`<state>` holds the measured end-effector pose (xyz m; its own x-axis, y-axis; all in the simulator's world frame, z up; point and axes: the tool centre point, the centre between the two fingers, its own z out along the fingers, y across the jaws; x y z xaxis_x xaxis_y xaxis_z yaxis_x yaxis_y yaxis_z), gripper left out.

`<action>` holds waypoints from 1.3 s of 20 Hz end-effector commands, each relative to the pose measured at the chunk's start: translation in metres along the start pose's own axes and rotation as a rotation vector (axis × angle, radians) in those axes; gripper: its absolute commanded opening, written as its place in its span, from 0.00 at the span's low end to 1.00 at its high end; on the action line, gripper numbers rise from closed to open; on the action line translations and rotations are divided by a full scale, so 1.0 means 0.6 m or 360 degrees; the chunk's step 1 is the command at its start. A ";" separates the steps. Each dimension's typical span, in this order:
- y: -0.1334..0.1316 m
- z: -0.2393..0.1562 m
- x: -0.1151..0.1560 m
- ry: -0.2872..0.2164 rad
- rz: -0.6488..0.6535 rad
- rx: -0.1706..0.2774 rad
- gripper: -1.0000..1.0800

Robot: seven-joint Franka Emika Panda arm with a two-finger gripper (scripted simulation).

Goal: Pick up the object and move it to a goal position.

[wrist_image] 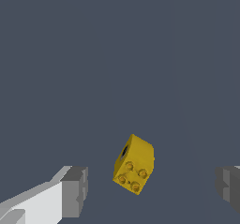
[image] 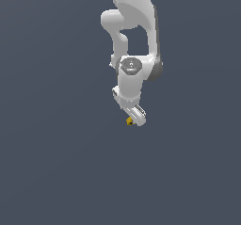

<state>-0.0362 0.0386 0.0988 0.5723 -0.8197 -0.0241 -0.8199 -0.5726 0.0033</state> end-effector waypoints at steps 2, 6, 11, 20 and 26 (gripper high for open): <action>0.001 0.009 -0.006 0.0005 0.0148 0.0002 0.96; 0.002 0.018 -0.013 0.0012 0.0313 0.0004 0.96; 0.004 0.029 -0.021 0.0021 0.0513 0.0007 0.96; 0.007 0.042 -0.030 0.0033 0.0751 0.0013 0.96; 0.008 0.045 -0.032 0.0036 0.0814 0.0015 0.96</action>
<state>-0.0517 0.0520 0.0725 0.1067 -0.9943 -0.0006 -0.9943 -0.1067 0.0006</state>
